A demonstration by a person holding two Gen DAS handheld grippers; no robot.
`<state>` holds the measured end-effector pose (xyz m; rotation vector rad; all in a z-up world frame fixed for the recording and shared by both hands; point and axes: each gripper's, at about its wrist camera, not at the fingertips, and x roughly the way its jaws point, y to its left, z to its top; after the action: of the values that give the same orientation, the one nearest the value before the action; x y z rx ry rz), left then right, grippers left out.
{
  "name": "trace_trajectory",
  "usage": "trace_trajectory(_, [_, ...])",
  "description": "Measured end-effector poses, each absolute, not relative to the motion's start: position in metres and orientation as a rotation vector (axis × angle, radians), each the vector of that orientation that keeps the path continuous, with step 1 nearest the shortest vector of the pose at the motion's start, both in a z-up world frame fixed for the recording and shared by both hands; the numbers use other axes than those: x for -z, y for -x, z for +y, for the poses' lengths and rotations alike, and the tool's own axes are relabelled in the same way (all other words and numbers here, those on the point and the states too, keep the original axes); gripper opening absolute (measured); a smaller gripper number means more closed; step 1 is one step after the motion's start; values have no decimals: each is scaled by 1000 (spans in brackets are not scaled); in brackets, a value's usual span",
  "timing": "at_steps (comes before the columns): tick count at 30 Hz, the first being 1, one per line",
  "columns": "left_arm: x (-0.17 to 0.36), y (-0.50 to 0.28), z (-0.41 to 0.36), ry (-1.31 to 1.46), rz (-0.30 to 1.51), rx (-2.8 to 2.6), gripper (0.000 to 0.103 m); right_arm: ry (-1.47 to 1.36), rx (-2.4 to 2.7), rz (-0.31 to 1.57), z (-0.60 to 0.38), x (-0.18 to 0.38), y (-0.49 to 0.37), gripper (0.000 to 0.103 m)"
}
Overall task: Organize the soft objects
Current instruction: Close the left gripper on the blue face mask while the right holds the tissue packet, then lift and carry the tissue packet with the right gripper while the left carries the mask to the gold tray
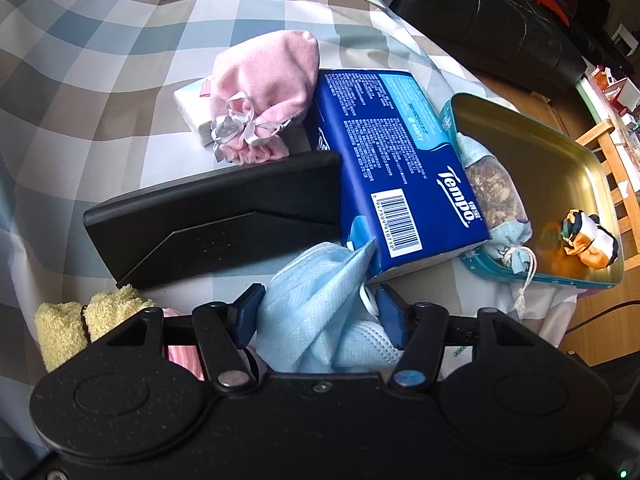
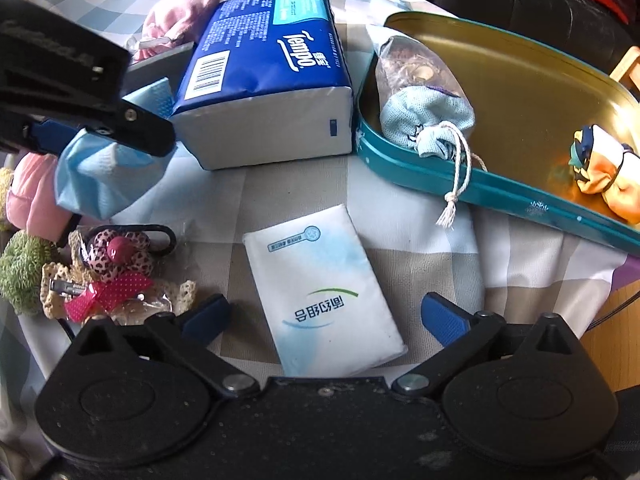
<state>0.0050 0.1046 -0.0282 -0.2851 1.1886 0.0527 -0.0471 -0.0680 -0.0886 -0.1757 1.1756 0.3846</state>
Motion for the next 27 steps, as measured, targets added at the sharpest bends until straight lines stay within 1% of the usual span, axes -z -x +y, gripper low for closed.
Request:
trace_trajectory(15, [14, 5, 108, 298, 1141, -41, 57, 160, -391, 1241, -67, 91, 33, 103])
trace_trajectory(17, [13, 7, 109, 294, 1133, -46, 57, 168, -397, 1227, -67, 86, 36, 94])
trace_trajectory(18, [12, 8, 110, 292, 1130, -49, 57, 179, -404, 1218, -66, 83, 38, 85])
trace_trajectory(19, [11, 8, 110, 289, 1127, -53, 57, 191, -411, 1204, -65, 79, 39, 70])
trace_trajectory(21, [10, 10, 110, 284, 1123, -59, 57, 220, -433, 1173, -63, 70, 44, 53])
trace_trajectory(24, [7, 11, 110, 273, 1113, -63, 57, 194, -460, 1175, -65, 63, 47, 52])
trace_trajectory(27, [3, 14, 110, 265, 1100, -64, 57, 195, -488, 1123, -67, 46, 53, 52])
